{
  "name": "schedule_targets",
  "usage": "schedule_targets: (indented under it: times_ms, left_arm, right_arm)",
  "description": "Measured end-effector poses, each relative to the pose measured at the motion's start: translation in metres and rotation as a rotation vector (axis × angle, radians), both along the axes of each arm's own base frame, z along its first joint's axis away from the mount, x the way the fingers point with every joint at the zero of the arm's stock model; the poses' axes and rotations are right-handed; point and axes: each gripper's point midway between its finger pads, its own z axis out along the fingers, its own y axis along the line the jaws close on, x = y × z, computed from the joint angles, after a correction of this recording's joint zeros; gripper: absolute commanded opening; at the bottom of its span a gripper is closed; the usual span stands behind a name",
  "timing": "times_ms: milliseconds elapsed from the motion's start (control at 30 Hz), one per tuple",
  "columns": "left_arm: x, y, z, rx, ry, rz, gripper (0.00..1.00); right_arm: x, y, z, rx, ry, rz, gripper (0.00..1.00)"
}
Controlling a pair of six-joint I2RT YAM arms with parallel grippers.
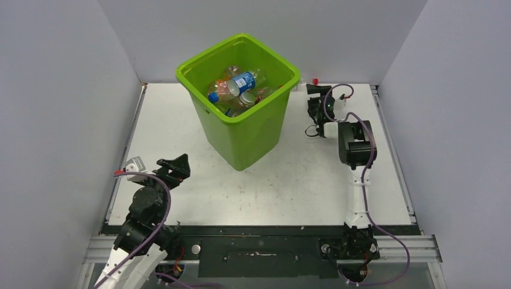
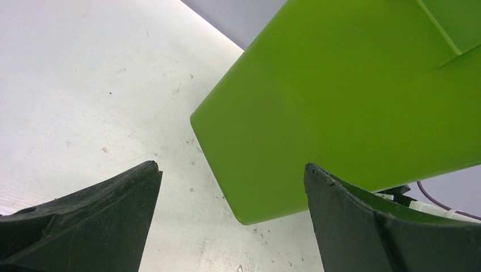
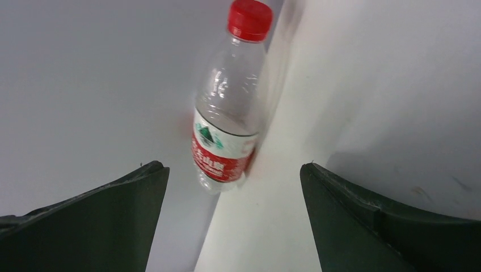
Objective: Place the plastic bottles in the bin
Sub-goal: Pick up the plastic bottle from the corner of the board.
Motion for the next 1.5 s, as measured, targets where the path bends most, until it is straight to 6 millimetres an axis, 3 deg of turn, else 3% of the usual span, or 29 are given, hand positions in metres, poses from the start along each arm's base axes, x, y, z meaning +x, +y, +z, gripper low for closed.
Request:
schedule_targets:
  times_ms: [200, 500, 633, 767, 900, 1100, 1300, 1367, 1433, 1500]
  left_arm:
    - [0.006, 0.001, -0.008, 0.023, 0.037, 0.024, 0.96]
    - [0.019, -0.003, -0.022, 0.063, 0.099, 0.032, 0.96]
    - [0.021, -0.002, -0.021, 0.064, 0.094, 0.04, 0.96]
    - [0.021, -0.001, -0.019, 0.063, 0.088, 0.043, 0.96]
    - [0.021, -0.001, -0.018, 0.062, 0.083, 0.044, 0.96]
    - [0.021, -0.002, -0.017, 0.053, 0.078, 0.036, 0.96]
    - [0.013, 0.001, 0.001, 0.014, 0.01, 0.035, 0.96]
    - [0.008, 0.004, 0.013, -0.003, -0.021, 0.035, 0.96]
    - [0.002, 0.007, 0.033, -0.024, -0.063, 0.036, 0.96]
    - [-0.006, 0.012, 0.062, -0.051, -0.126, 0.036, 0.96]
  right_arm:
    - [0.043, 0.012, 0.007, 0.034, -0.058, -0.002, 0.9]
    - [0.091, 0.029, 0.009, 0.102, -0.125, 0.001, 0.9]
    - [0.108, 0.036, 0.014, 0.132, -0.175, 0.011, 0.98]
    - [0.114, 0.045, 0.015, 0.148, -0.205, 0.022, 0.76]
    - [0.112, 0.05, 0.003, 0.137, -0.187, 0.034, 0.47]
    - [0.091, 0.05, -0.014, 0.162, -0.167, 0.046, 0.14]
    - [0.051, 0.036, -0.012, 0.114, -0.075, 0.042, 0.09]
    - [0.034, 0.026, 0.004, 0.056, -0.047, 0.028, 0.07]
    - [0.017, 0.013, 0.036, -0.014, -0.038, 0.001, 0.06]
    - [0.0, -0.001, 0.1, -0.098, -0.083, -0.038, 0.05]
